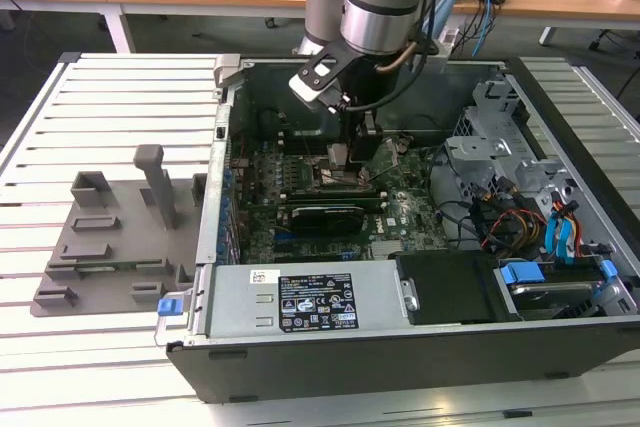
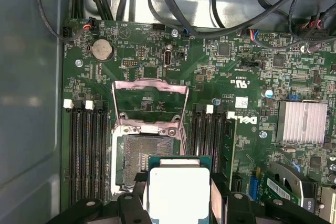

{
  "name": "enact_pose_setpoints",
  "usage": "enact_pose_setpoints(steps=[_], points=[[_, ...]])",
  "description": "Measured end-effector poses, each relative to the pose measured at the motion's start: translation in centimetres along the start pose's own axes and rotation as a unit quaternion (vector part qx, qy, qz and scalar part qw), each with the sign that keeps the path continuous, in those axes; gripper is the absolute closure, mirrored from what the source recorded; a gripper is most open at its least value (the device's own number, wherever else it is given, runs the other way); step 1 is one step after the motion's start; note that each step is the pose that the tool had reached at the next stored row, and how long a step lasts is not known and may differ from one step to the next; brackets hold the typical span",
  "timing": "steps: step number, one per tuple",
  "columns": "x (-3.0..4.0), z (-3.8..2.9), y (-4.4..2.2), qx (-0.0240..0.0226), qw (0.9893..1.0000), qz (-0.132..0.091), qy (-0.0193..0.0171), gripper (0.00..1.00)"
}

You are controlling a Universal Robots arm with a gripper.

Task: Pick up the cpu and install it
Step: 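Place the cpu into insertion slot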

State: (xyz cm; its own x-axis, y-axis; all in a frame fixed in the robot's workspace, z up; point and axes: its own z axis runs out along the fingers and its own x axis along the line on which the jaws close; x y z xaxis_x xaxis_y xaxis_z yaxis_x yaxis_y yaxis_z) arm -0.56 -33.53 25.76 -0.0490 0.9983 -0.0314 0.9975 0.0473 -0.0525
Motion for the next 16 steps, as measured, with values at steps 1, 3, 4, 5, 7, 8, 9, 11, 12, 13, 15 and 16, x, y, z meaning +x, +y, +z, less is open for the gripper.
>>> enact_pose_setpoints(steps=[1, 3, 4, 5, 7, 8, 9, 11, 12, 13, 15, 16], points=[[0.0, 0.07, 0.0, 0.0, 1.0, 0.0, 0.0, 0.45], [0.01, 0.27, 0.01, 0.0, 1.0, 0.0, 0.0, 0.45], [0.02, 0.42, 0.02, 0.0, 1.0, 0.0, 0.0, 0.45], [0.03, 0.5, 0.03, 0.0001, 1.0, 0.0, -0.0001, 0.45], [0.13, 0.64, 0.03, 0.0, 1.0, 0.0, 0.0, 0.45], [0.21, 0.7, 0.04, 0.0, 1.0, 0.0, 0.0, 0.45], [0.34, 0.8, 0.06, 0.0, 1.0, 0.0, 0.0, 0.45], [0.67, 1.03, 0.08, 0.0, 1.0, 0.0, 0.0, 0.45], [0.83, 1.26, 0.1, 0.0, 1.0, 0.0, 0.0, 0.45], [0.93, 1.4, 0.12, 0.0, 1.0, 0.0, 0.0, 0.45], [1.13, 1.68, 0.14, 0.0, 1.0, 0.0, 0.0, 0.45], [1.53, 1.87, 0.17, 0.0, 1.0, 0.0, -0.0001, 0.45]])
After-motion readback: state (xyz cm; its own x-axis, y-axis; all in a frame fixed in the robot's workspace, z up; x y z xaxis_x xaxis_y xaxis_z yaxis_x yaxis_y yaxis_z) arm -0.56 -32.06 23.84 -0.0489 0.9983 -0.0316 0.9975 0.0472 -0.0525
